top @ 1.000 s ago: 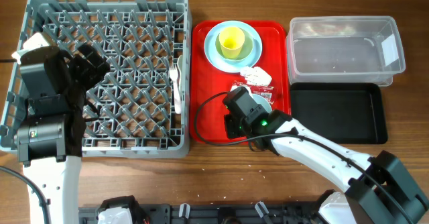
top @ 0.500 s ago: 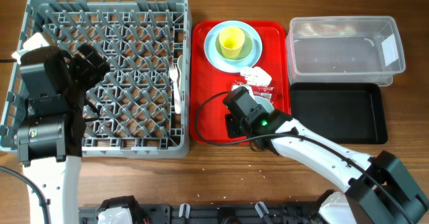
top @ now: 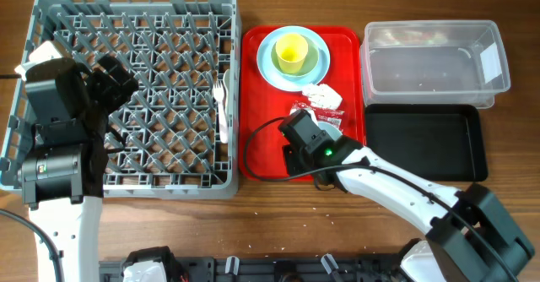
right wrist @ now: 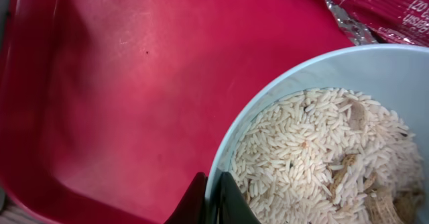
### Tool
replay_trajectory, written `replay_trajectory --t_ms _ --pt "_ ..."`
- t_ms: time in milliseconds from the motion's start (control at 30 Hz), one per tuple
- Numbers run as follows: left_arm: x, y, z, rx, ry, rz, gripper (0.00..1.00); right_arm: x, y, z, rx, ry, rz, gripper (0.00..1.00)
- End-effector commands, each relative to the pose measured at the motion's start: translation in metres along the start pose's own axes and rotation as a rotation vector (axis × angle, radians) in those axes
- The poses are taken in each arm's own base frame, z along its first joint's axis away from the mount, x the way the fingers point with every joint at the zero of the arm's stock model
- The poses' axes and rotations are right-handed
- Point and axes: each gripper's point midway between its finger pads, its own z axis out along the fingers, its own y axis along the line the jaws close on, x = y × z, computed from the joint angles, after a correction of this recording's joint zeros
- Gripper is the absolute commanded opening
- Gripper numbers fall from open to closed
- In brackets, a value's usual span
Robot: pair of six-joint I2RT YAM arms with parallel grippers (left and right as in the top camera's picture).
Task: Sort waste into correct bins and load items into the dishwasher rack
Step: 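Grip the light-blue rice bowl rim with the right gripper, then lift the bowl and carry it over the black tray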
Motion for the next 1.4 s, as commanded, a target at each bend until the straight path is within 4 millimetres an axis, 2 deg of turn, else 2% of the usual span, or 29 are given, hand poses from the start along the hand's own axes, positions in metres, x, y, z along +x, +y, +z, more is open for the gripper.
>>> replay_trajectory --t_ms 0,467,633,833,933,967,1100,1167,1267,1367 --pt "-0.003 0.002 -0.001 -0.007 -0.01 -0.007 1.0 -0.014 0.013 -0.02 -0.062 -0.047 0.01 0.04" --pt "-0.003 0.002 -0.001 -0.007 -0.01 -0.007 1.0 -0.011 0.012 -0.023 -0.064 -0.036 -0.037 0.04" --pt "-0.003 0.002 -0.001 -0.007 -0.01 -0.007 1.0 -0.016 0.016 -0.023 -0.084 -0.056 -0.041 0.04" --pt "-0.003 0.002 -0.001 -0.007 -0.01 -0.007 1.0 -0.019 0.007 -0.023 -0.046 -0.059 -0.035 0.04" --pt "-0.003 0.002 -0.001 -0.007 -0.01 -0.007 1.0 -0.023 -0.003 -0.036 0.01 -0.025 -0.043 0.04" --pt "-0.003 0.002 -0.001 -0.007 -0.01 -0.007 1.0 -0.03 -0.005 -0.044 0.038 -0.031 -0.051 0.04" --pt "-0.003 0.002 -0.001 -0.007 -0.01 -0.007 1.0 -0.051 -0.001 -0.071 0.054 -0.045 -0.074 0.04" --pt "-0.003 0.002 -0.001 -0.007 -0.01 -0.007 1.0 -0.054 -0.017 -0.082 0.138 -0.041 -0.06 0.04" --pt "-0.003 0.002 -0.001 -0.007 -0.01 -0.007 1.0 -0.051 -0.063 -0.094 0.228 0.011 0.045 0.04" --pt "-0.003 0.002 -0.001 -0.007 -0.01 -0.007 1.0 -0.046 -0.101 -0.101 0.119 0.092 0.128 0.04"
